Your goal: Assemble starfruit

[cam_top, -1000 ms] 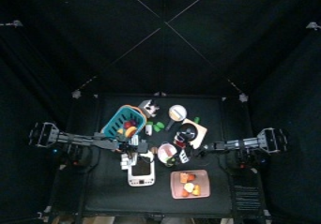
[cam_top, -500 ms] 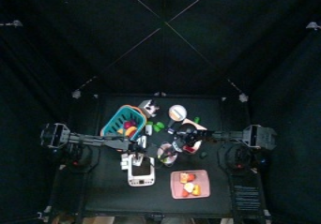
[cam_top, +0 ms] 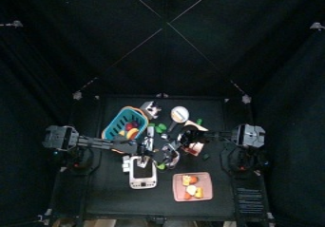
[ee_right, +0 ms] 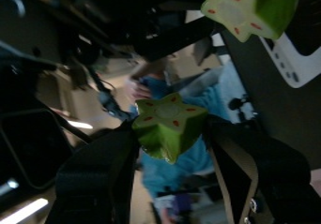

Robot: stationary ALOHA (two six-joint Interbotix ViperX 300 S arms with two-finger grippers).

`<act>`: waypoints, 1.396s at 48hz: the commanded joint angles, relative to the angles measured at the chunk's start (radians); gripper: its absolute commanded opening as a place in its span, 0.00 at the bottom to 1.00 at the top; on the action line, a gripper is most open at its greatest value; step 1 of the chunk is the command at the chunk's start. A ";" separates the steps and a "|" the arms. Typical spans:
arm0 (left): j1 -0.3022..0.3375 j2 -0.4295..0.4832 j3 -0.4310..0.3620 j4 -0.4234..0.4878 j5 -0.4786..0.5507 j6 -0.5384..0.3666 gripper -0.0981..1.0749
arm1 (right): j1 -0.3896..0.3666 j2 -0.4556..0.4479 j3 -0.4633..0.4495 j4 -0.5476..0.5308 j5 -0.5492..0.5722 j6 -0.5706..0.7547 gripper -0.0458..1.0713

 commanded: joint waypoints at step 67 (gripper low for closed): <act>-0.086 -0.117 0.118 0.499 -0.132 -0.374 0.68 | 0.020 0.029 -0.015 0.247 0.025 0.098 0.61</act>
